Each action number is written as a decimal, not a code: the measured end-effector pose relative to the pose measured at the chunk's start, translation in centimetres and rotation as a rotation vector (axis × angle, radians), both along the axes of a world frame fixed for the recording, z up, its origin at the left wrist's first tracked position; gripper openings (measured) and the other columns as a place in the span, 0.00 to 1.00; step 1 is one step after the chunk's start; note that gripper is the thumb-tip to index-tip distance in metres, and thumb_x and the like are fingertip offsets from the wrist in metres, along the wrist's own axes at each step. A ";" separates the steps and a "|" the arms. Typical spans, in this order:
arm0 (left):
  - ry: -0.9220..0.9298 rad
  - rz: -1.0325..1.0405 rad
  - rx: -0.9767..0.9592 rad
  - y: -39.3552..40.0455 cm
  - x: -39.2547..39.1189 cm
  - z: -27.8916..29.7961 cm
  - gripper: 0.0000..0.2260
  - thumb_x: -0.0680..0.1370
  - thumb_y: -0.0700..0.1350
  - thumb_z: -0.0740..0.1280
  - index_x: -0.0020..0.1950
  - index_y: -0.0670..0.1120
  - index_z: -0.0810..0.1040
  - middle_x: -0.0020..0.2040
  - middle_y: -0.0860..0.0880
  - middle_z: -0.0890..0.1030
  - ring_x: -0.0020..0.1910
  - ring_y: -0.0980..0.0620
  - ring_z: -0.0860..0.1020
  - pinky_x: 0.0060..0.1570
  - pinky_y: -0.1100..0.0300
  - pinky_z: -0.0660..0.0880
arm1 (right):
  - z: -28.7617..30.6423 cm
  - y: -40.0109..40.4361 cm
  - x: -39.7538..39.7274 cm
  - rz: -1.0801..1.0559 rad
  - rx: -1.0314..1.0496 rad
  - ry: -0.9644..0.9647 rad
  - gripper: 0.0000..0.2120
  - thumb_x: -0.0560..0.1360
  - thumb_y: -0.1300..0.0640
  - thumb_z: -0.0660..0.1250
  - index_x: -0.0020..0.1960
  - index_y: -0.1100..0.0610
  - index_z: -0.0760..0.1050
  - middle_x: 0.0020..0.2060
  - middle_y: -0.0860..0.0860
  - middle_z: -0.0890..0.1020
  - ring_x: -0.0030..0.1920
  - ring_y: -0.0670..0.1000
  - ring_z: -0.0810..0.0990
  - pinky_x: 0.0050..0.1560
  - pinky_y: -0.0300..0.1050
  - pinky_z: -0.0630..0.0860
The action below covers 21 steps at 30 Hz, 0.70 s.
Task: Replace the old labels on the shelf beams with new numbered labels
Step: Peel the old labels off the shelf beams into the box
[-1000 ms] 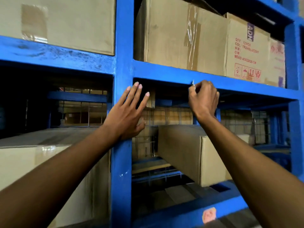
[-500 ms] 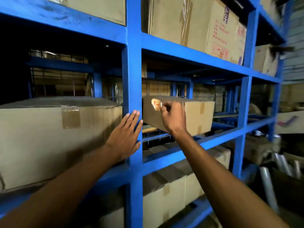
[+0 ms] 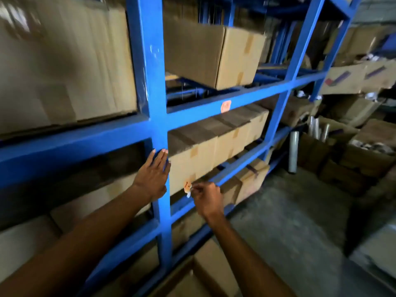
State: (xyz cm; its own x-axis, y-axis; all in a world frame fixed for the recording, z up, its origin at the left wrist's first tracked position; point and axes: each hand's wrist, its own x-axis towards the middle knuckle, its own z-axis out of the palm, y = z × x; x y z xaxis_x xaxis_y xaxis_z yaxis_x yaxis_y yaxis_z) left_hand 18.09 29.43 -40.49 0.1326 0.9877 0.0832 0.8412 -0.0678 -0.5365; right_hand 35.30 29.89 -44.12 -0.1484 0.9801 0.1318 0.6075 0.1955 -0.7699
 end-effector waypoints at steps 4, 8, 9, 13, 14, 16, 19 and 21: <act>-0.029 0.009 -0.053 0.3 0.0 -3.8 0.37 0.74 0.55 0.64 0.76 0.40 0.52 0.75 0.32 0.43 0.75 0.36 0.41 0.72 0.41 0.37 | -9.0 -2.2 1.0 -0.006 -0.270 -0.077 0.14 0.70 0.52 0.62 0.44 0.60 0.82 0.46 0.61 0.84 0.51 0.59 0.81 0.49 0.49 0.75; -0.013 -0.009 -0.019 0.8 -0.1 -5.3 0.40 0.70 0.56 0.67 0.76 0.41 0.54 0.74 0.30 0.42 0.75 0.34 0.42 0.73 0.41 0.39 | -16.5 -3.8 2.6 -0.024 -0.479 -0.134 0.10 0.71 0.54 0.67 0.39 0.62 0.79 0.35 0.56 0.77 0.43 0.50 0.76 0.41 0.46 0.68; 0.008 -0.008 -0.011 0.9 -0.4 -5.7 0.40 0.70 0.57 0.66 0.76 0.42 0.54 0.75 0.30 0.42 0.75 0.34 0.42 0.73 0.42 0.40 | -17.7 -4.0 2.9 -0.038 -0.519 -0.133 0.10 0.70 0.56 0.68 0.33 0.59 0.77 0.31 0.54 0.73 0.40 0.49 0.74 0.39 0.43 0.66; 0.081 -0.010 0.029 1.3 -0.9 -6.2 0.42 0.70 0.63 0.63 0.76 0.44 0.51 0.75 0.30 0.41 0.75 0.35 0.41 0.74 0.41 0.44 | -19.6 -3.8 3.7 -0.031 -0.610 -0.154 0.15 0.68 0.59 0.70 0.25 0.52 0.71 0.29 0.53 0.77 0.40 0.52 0.79 0.42 0.46 0.76; 0.087 -0.011 0.028 1.3 -0.9 -6.4 0.42 0.70 0.64 0.62 0.76 0.44 0.50 0.75 0.30 0.41 0.75 0.35 0.41 0.74 0.41 0.44 | -20.2 -3.9 3.8 -0.023 -0.637 -0.162 0.13 0.68 0.58 0.70 0.27 0.52 0.73 0.34 0.56 0.79 0.44 0.55 0.81 0.47 0.47 0.77; 0.104 -0.009 0.050 1.2 -0.9 -6.5 0.42 0.70 0.64 0.62 0.76 0.45 0.51 0.75 0.31 0.42 0.75 0.35 0.42 0.74 0.41 0.44 | -21.2 -4.1 4.0 -0.044 -0.650 -0.147 0.15 0.67 0.58 0.71 0.26 0.50 0.70 0.39 0.59 0.81 0.49 0.59 0.82 0.53 0.50 0.78; 0.114 -0.016 0.061 1.3 -1.1 -6.6 0.42 0.70 0.63 0.63 0.76 0.46 0.52 0.75 0.31 0.42 0.75 0.35 0.42 0.74 0.41 0.45 | -22.7 -4.0 3.8 -0.044 -0.688 -0.128 0.14 0.67 0.58 0.73 0.28 0.51 0.70 0.46 0.62 0.84 0.49 0.60 0.82 0.55 0.54 0.77; 0.158 -0.005 0.070 1.3 -1.1 -6.6 0.42 0.70 0.66 0.61 0.76 0.47 0.50 0.75 0.31 0.42 0.76 0.35 0.42 0.74 0.42 0.45 | -23.0 -3.9 3.5 -0.016 -0.731 -0.098 0.05 0.68 0.58 0.72 0.38 0.59 0.79 0.48 0.62 0.84 0.51 0.59 0.82 0.58 0.55 0.76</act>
